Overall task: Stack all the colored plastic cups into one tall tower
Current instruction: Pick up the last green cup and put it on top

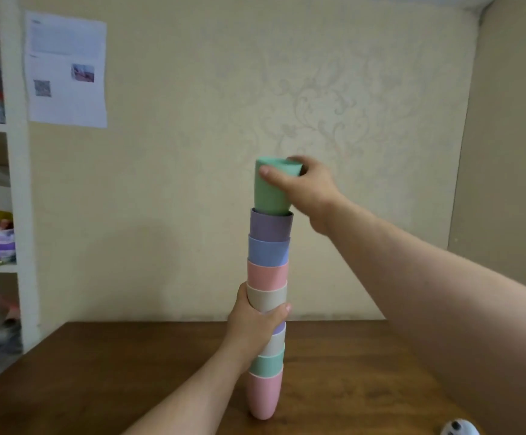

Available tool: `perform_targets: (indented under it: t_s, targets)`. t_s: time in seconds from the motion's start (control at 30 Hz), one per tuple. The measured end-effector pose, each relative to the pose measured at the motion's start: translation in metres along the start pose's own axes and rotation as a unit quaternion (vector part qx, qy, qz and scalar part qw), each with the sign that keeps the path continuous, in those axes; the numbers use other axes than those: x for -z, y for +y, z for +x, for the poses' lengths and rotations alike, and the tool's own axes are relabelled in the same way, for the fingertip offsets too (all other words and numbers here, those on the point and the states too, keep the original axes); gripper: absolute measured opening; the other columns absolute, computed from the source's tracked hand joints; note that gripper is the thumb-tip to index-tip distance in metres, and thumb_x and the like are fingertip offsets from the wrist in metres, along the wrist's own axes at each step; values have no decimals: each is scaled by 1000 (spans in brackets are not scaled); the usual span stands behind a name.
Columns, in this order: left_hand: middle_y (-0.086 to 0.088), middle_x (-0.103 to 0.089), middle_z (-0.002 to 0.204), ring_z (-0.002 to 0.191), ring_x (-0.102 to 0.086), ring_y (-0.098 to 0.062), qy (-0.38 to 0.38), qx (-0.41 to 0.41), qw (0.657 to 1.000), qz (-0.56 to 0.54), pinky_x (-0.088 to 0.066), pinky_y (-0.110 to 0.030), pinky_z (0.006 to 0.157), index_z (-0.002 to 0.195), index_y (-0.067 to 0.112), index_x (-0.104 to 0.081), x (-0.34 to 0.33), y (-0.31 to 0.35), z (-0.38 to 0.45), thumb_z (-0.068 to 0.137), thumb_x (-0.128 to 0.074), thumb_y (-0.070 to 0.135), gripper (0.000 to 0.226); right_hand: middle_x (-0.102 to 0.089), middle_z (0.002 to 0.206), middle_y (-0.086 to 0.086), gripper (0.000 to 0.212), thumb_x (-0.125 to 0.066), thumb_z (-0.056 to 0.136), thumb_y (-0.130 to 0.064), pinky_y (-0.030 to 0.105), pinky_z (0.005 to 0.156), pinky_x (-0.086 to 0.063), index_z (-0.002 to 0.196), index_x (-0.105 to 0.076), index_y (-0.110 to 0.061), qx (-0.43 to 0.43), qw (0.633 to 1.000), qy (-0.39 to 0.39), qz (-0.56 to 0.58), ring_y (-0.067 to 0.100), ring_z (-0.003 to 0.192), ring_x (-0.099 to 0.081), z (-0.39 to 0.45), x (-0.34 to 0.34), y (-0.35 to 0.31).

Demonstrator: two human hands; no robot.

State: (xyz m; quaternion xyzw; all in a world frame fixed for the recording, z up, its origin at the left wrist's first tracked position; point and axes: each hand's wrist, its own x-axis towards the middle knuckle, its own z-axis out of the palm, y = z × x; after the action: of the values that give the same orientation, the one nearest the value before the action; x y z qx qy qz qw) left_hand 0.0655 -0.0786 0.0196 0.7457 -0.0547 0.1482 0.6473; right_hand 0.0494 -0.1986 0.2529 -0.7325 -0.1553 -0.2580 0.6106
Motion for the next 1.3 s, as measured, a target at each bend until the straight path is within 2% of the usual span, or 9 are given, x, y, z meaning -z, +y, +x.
perform_targets:
  t_s: [0.27, 0.47, 0.6, 0.67, 0.8, 0.93, 1.03, 1.2, 1.3]
  targets:
    - [17, -66, 111, 97, -67, -10, 18, -13, 999, 44, -56, -29, 80, 126, 38, -52, -5, 1, 4, 79, -88, 43, 60, -73, 134, 0, 76, -93, 84, -42, 51, 104, -63, 148, -58, -23, -34, 998, -40, 43, 22, 121, -73, -16, -12, 46]
    - [12, -69, 119, 103, -69, -14, 2, -10, 999, 44, -61, -35, 90, 131, 38, -50, -5, -6, 3, 74, -92, 42, 71, -67, 136, -3, 83, -93, 86, -36, 41, 103, -61, 156, -50, -28, 3, 999, -25, 34, 19, 123, -68, -27, -13, 45]
    - [22, -72, 115, 97, -70, 9, -52, 8, 993, 105, -51, -8, 77, 125, 41, -55, 3, -53, -21, 62, -96, 34, 75, -79, 109, -5, 69, -91, 70, -39, 36, 85, -67, 131, -59, -32, 5, 998, -53, 27, 16, 96, -77, -66, -19, 101]
    - [25, -74, 111, 100, -70, 14, -64, 30, 990, 118, -50, -3, 73, 116, 51, -55, 8, -81, -35, 58, -96, 35, 73, -80, 112, -5, 72, -92, 69, -34, 37, 87, -68, 133, -61, -32, -33, 996, -88, 6, 14, 95, -77, -99, -21, 151]
    - [19, -82, 91, 80, -76, 10, -87, 91, 985, 119, -62, -16, 74, 122, 49, -60, 11, -114, -45, 55, -95, 29, 78, -81, 118, -15, 67, -94, 63, -44, 43, 101, -64, 123, -64, -47, -122, 985, -101, -66, 1, 107, -77, -161, -34, 236]
    - [18, -84, 100, 96, -80, -7, -67, 99, 987, 109, -66, -43, 91, 115, 44, -71, 9, -142, -28, 43, -95, 28, 78, -82, 110, -17, 60, -96, 63, -36, 32, 91, -64, 116, -68, -43, -173, 979, -88, -65, -2, 100, -77, -170, -42, 263]
    - [18, -83, 106, 102, -78, -7, -54, 97, 987, 113, -65, -42, 95, 111, 51, -67, 5, -150, -11, 43, -95, 28, 77, -81, 110, -17, 62, -100, 67, -22, 13, 78, -58, 116, -67, -41, -188, 973, -103, -83, -5, 98, -76, -160, -41, 276]
    - [12, -79, 111, 101, -76, -11, -64, 99, 985, 128, -66, -34, 86, 127, 41, -63, -6, -149, 25, 57, -98, 22, 81, -80, 111, -11, 55, -100, 67, -36, 34, 92, -65, 113, -70, -35, -201, 967, -82, -132, 5, 101, -77, -124, -48, 298]
    - [9, -80, 113, 101, -77, -13, -56, 96, 986, 128, -66, -37, 87, 129, 36, -63, -12, -159, 51, 56, -99, 25, 82, -78, 108, -10, 49, -99, 71, -35, 24, 80, -59, 109, -68, -36, -203, 965, -84, -141, 2, 93, -73, -100, -53, 314]
